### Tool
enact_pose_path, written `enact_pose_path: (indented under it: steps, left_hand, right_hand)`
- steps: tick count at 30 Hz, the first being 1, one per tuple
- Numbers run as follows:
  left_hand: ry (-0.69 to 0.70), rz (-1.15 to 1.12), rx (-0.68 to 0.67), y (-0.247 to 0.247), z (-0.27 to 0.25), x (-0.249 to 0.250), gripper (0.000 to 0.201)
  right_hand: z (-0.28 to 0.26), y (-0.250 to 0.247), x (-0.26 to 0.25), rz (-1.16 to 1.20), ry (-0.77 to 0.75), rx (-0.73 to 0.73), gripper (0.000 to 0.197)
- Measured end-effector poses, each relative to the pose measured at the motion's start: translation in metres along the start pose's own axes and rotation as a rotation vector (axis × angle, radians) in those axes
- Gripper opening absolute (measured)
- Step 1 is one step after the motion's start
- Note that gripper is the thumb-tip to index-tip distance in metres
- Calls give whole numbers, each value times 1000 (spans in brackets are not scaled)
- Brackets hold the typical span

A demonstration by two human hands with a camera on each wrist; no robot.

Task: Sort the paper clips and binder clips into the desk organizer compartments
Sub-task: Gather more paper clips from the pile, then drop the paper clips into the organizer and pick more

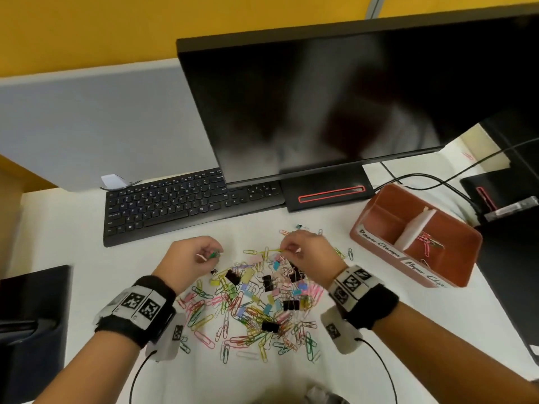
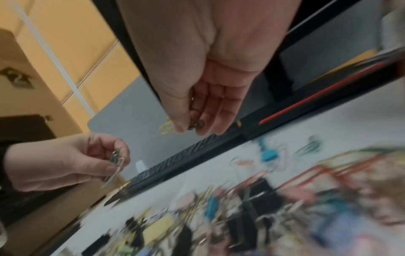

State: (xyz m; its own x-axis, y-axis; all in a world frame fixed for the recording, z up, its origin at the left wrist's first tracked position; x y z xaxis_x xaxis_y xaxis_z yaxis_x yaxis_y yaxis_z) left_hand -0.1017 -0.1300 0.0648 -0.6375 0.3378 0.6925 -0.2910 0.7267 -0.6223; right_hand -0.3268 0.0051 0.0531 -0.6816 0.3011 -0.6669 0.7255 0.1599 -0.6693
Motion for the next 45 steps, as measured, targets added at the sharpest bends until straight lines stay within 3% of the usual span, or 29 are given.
enact_pose_path:
  steps: [7,12,15,18,21,23,29,33,37,41,45]
  left_hand:
    - [246,-60,-90,58,24,125,22]
    - [407,-256,-106,125,65,229,17]
    - [416,-274,-95,166,93,272,17]
    - [310,-256,-108,200,119,290,17]
    - [202,-240,-206,221,134,289,29]
    - [202,-217,-224,222,136,285,36]
    - [313,-202,48,180,125,263,19]
    - [157,-144,242,137,116,207,20]
    - [-107,-25,279,119,111,142,29]
    - [-245,39,122,128,118,109,51]
    - [-282,92,14,142,129,106,69]
  right_hand:
    - [-92,-81,67,-3,159,392,10]
    - [-147,-119,116,-16,309,517,14]
    - [-161,-130,148,-24,393,552,14]
    - [-159,-133,173,-21,406,516,15]
    - [-151,-133,185,50,416,455,20]
    - [-148,-134,189,74,416,406,21]
    - [-143,-145,185,75,332,413,15]
    - [-130,-170,164,14,226,468,18]
    - [-100,-206,137,41,182,555,19]
    - [-50,-251,133,216,312,726,21]
    - [-10,-286,169,420,681,794,36]
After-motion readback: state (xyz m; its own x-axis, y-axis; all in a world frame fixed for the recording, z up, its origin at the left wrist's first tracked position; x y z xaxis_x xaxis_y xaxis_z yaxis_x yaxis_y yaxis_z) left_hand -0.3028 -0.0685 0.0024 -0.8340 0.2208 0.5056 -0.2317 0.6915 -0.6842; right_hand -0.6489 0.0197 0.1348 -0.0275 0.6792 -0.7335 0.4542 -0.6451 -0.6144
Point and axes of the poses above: each hand's wrist, its own z-axis towards the middle knuckle, its own y-axis out of the palm, x = y × z, the point moved 1 cm from there along z, towards the middle knuckle, and after that the axes turned 7 degrees about -x, right-handed, at the moved point
